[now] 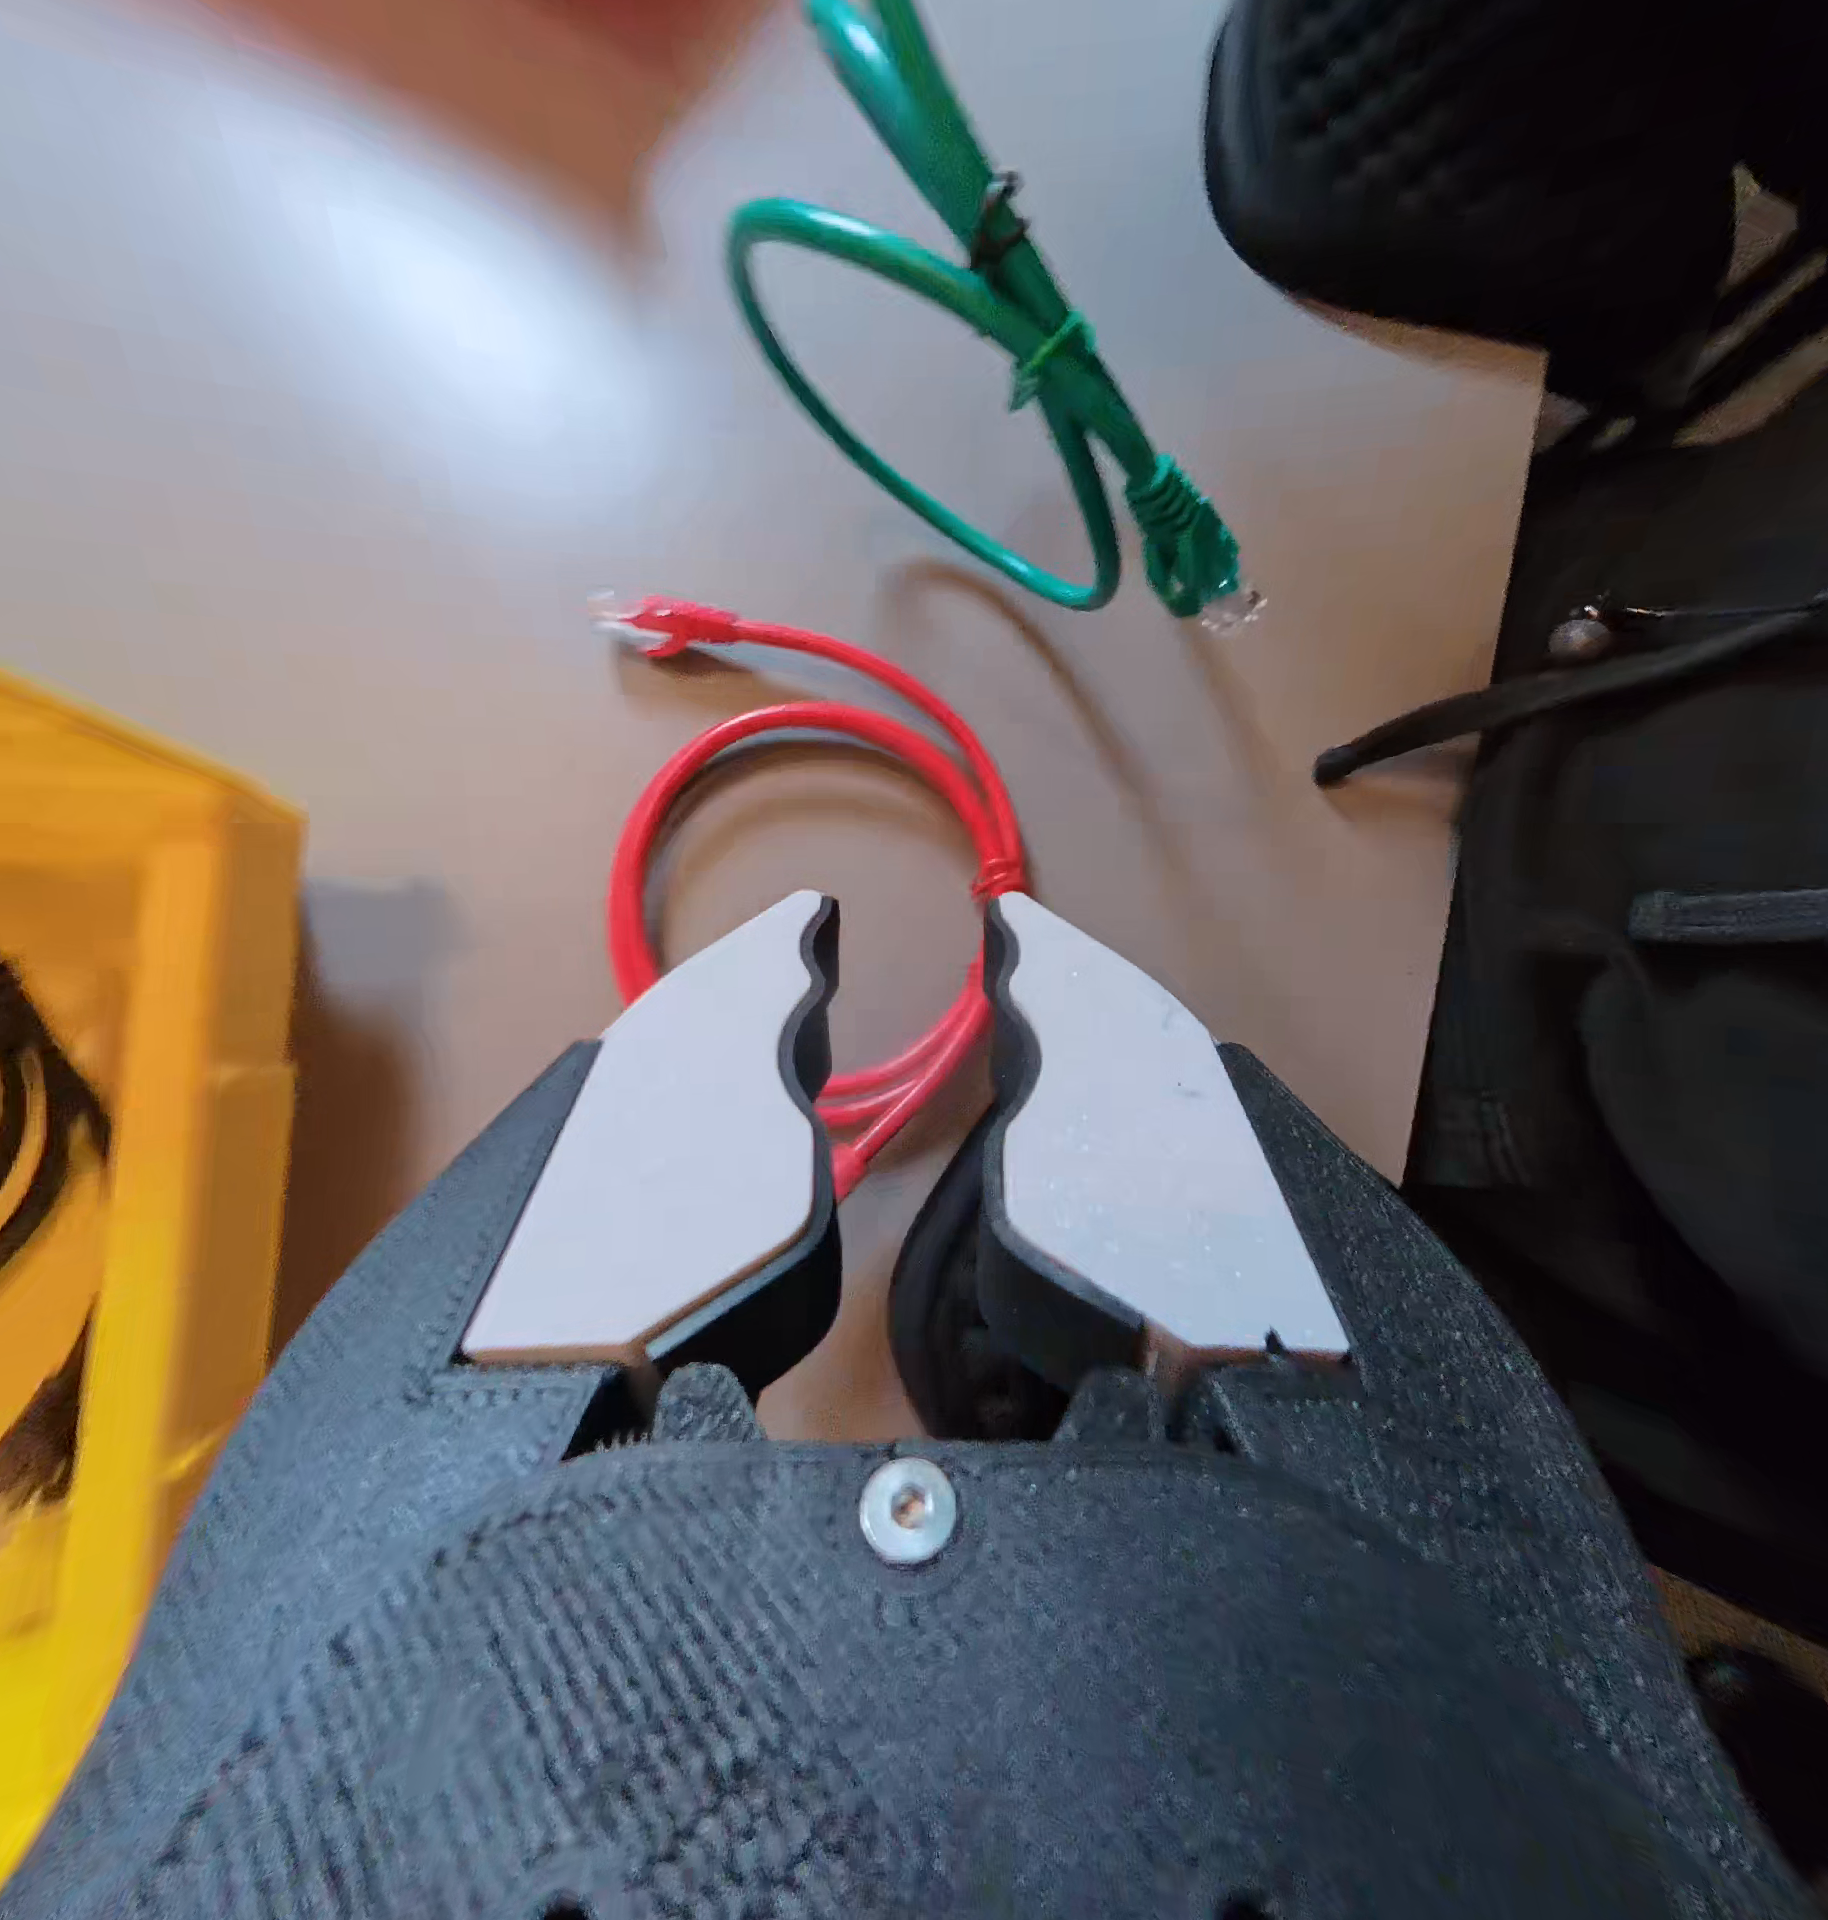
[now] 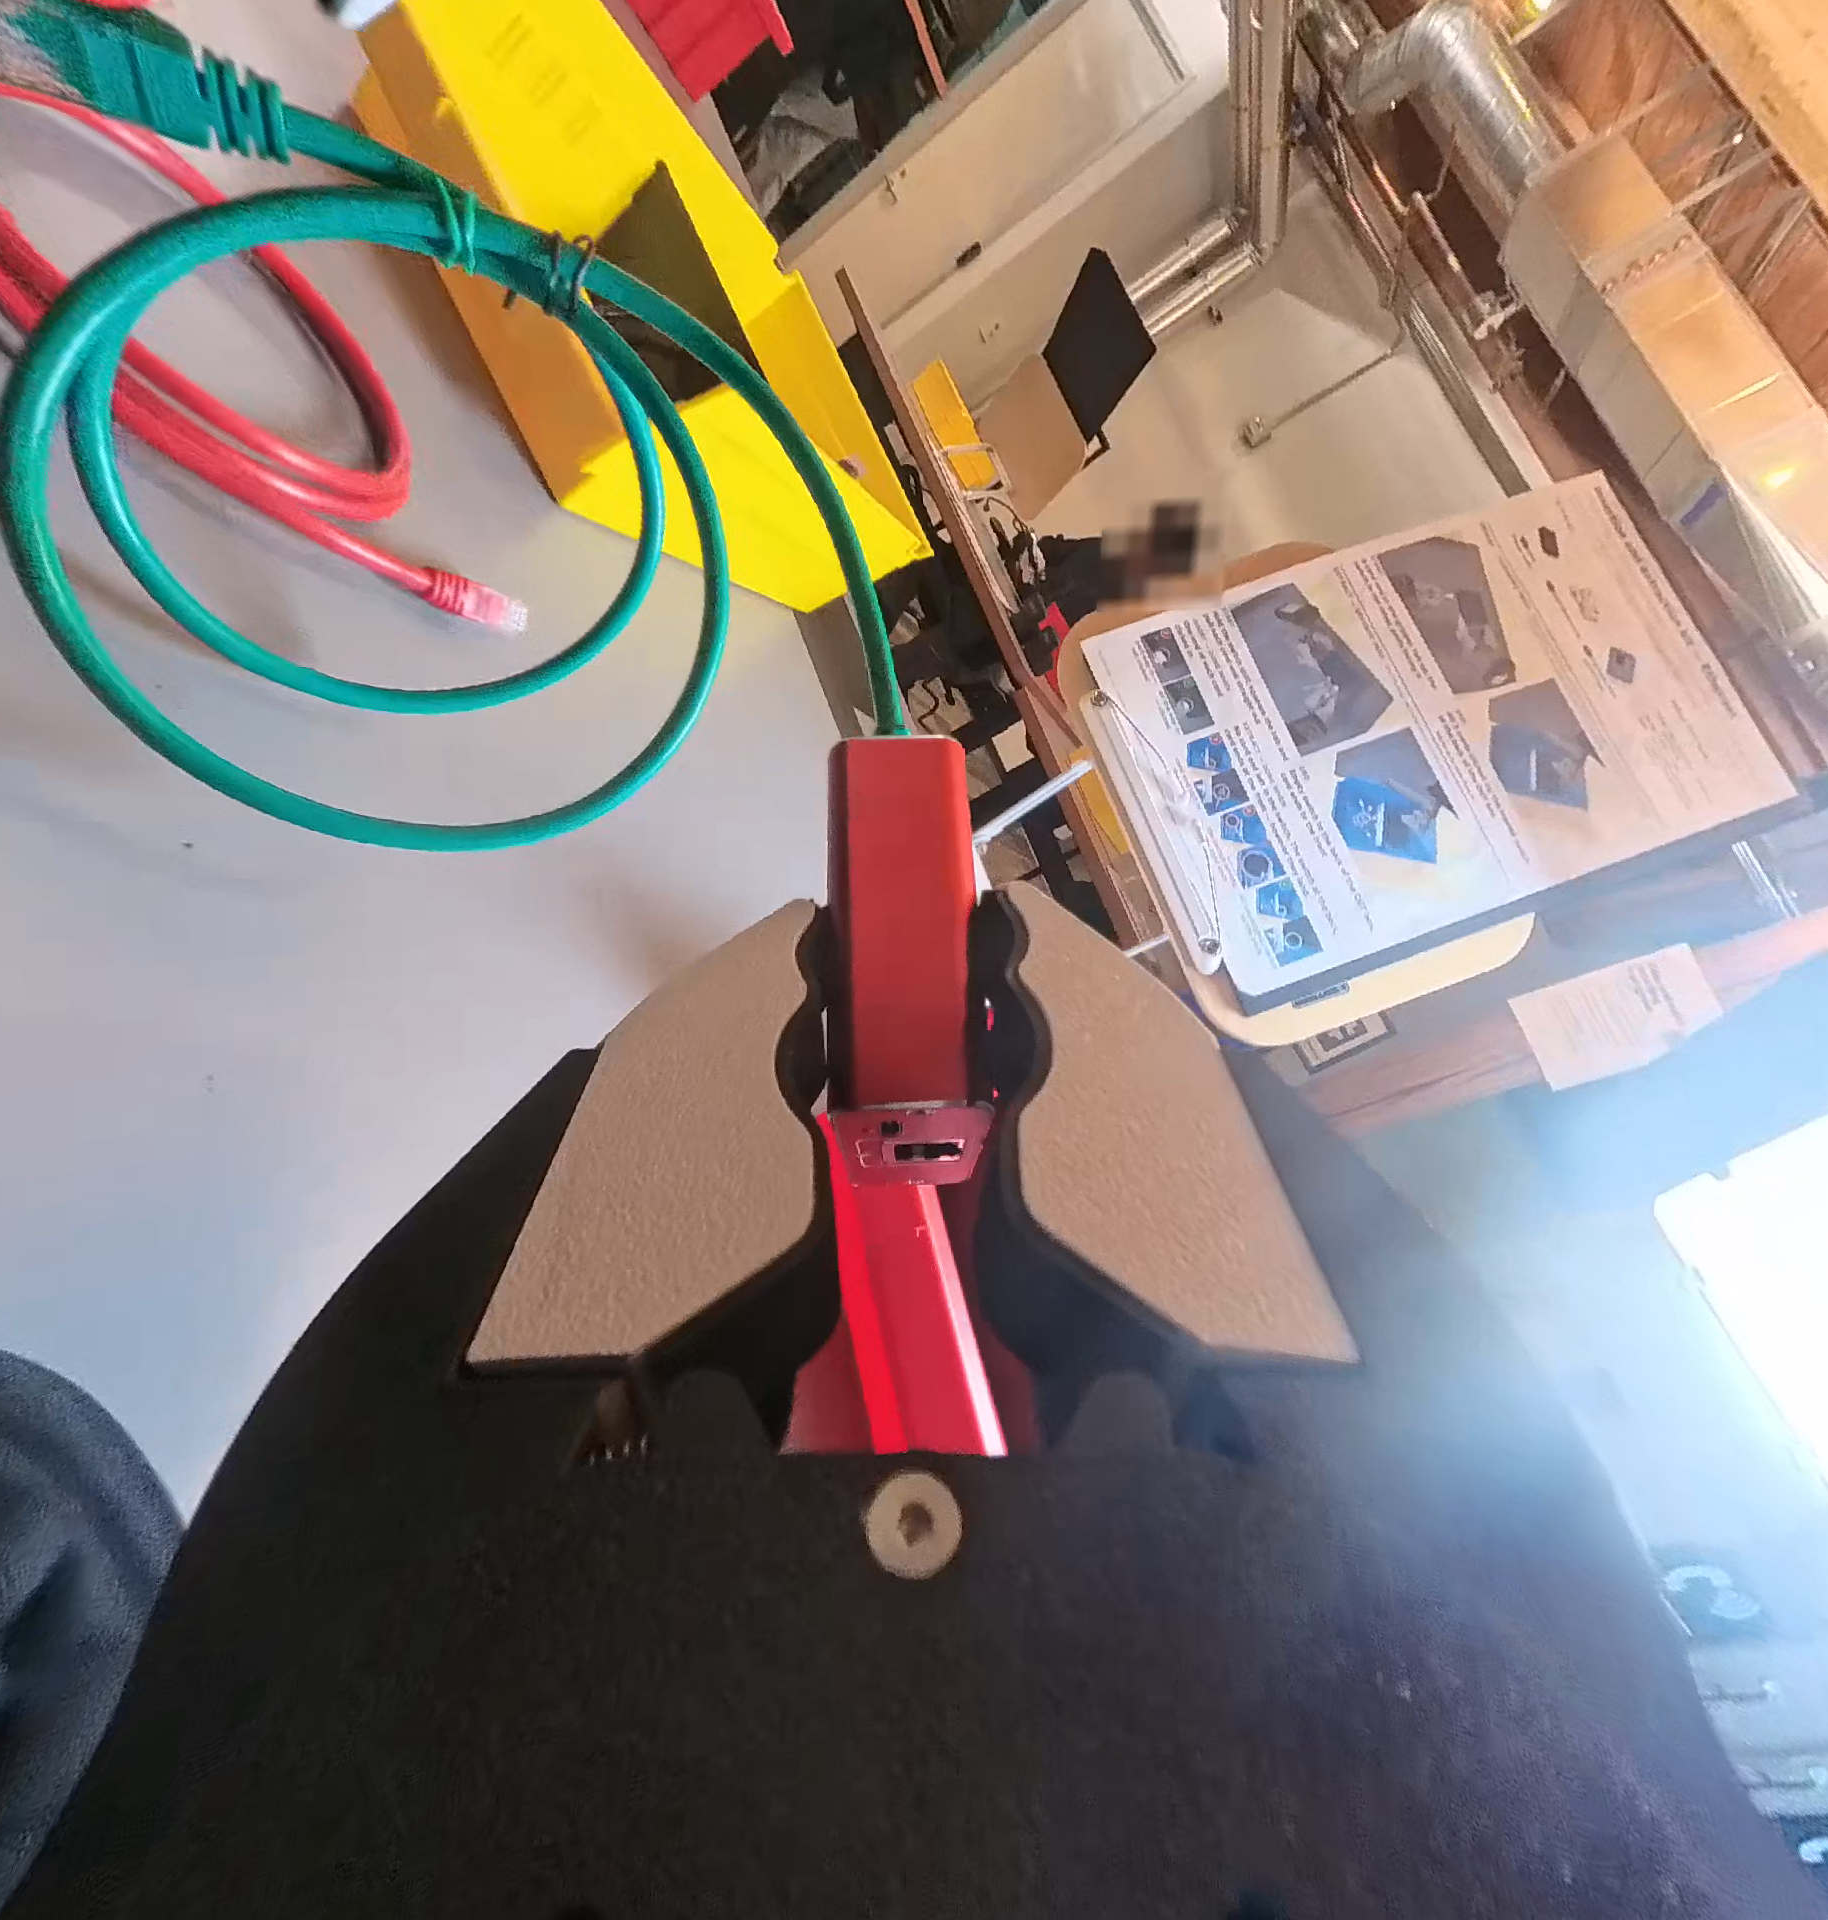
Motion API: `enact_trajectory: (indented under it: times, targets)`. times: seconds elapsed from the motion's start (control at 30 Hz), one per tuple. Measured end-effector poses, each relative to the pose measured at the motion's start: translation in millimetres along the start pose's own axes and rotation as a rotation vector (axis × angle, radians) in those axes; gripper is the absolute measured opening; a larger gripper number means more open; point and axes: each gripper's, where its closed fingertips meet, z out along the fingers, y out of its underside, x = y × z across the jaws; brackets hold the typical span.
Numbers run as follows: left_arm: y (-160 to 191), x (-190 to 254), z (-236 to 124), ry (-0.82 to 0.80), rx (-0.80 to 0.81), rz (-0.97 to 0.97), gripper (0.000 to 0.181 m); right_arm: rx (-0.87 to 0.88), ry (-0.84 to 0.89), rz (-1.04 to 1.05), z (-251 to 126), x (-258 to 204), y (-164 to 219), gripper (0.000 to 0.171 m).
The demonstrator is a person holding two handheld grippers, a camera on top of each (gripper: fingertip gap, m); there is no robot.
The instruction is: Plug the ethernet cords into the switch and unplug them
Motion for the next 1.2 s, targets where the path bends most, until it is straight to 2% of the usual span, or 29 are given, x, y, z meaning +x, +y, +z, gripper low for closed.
enact_trajectory:
  times: [0.13,0.23,0.33,0.47,0.7,0.9,1.0,1.07,1.13,1.2]
  targets:
    - [40.9,-14.8,-15.0,0.009,-0.031,-0.066,0.041,-0.007,0.011,0.022,-1.1,1.6,6.3,0.027]
    - [80.2,-17.6,-4.9,0.035,-0.086,-0.093,0.045,-0.007,0.015,0.031,-1.0,1.9,7.6,0.027]
    - [97.6,-22.0,4.4,0.030,-0.084,-0.222,0.044,-0.012,0.014,0.031,-0.4,1.4,8.2,0.026]
    - [92.7,-22.2,6.6,0.051,0.018,-0.346,0.042,-0.017,0.010,0.029,-0.7,0.5,7.6,0.026]
    - [93.9,-24.0,6.5,0.039,0.027,-0.214,0.042,-0.021,0.010,0.029,-1.7,-0.3,6.7,0.026]
    - [91.3,-19.7,11.1,0.038,-0.035,-0.141,0.020,-0.032,0.011,0.037,-2.7,-1.2,11.0,0.027]
    - [75.9,-28.0,0.7,-0.055,-0.021,-0.216,0.016,-0.032,0.019,0.039,-3.7,0.7,11.2,0.026]
    - [58.2,-30.4,-14.7,-0.090,0.060,-0.312,0.014,-0.031,0.028,0.044,-4.8,2.3,11.4,0.026]
    - [40.8,-19.2,-29.0,-0.075,0.137,-0.392,0.011,-0.031,0.034,0.050,-6.1,3.4,12.0,0.027]
    - [22.5,11.9,-32.8,-0.004,0.178,-0.383,0.010,-0.028,0.041,0.059,-7.4,4.3,12.6,0.027]
